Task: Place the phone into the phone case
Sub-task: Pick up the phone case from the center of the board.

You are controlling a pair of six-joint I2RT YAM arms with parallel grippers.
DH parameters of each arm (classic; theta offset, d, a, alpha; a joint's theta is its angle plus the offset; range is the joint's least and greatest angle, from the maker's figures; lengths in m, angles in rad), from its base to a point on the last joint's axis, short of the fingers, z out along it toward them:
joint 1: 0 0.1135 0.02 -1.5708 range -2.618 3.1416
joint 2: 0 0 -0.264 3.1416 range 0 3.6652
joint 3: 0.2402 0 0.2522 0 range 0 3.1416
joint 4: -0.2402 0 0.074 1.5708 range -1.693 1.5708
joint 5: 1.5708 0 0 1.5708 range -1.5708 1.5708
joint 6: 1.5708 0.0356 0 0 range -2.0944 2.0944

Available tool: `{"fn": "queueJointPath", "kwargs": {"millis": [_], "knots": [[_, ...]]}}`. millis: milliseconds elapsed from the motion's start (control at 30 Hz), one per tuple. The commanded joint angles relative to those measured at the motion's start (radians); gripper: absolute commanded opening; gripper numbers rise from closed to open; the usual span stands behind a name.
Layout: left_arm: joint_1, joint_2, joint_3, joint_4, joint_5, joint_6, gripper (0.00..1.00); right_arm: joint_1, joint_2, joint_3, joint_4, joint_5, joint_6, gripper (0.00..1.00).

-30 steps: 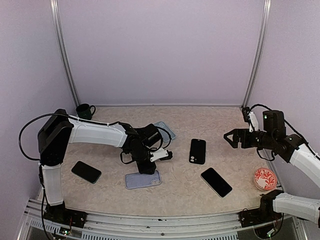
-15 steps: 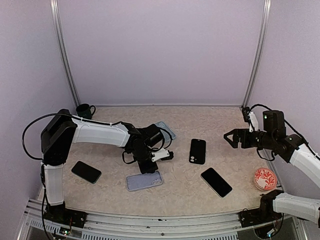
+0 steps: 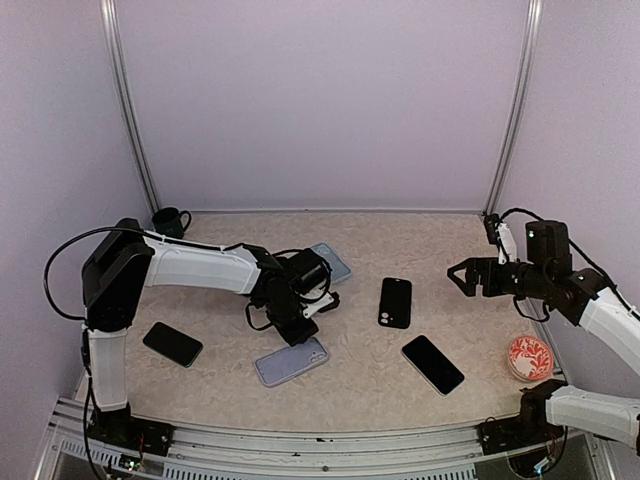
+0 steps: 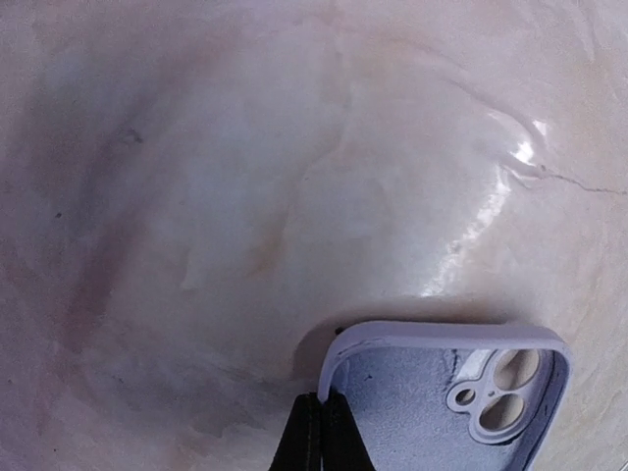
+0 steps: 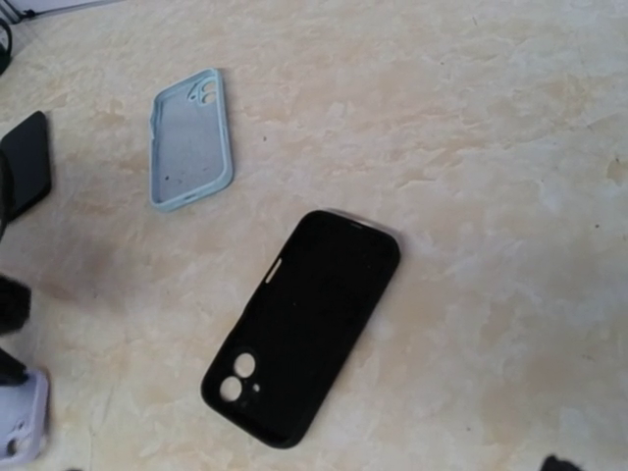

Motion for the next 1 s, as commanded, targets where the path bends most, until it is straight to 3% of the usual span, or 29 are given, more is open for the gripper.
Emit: {"fn": "queueJointPath", "kwargs": {"millis": [0, 200, 600, 967], "knots": [[0.019, -0.050, -0.021, -0.021, -0.181, -0.259, 0.00, 0.012, 0.000, 0.010, 0.032, -0.021, 0.015, 0.99], [0.037, -0.086, -0.044, -0.035, -0.271, -0.502, 0.00, 0.028, 0.025, 0.003, 0.090, -0.054, 0.058, 0.99], [0.048, -0.109, -0.057, -0.096, -0.292, -0.977, 0.00, 0.179, 0.098, 0.017, 0.129, 0.045, 0.100, 1.00], [0.061, -0.127, -0.079, -0.019, -0.158, -1.229, 0.00, 0.285, 0.164, 0.042, 0.141, 0.121, 0.106, 0.99]]}}
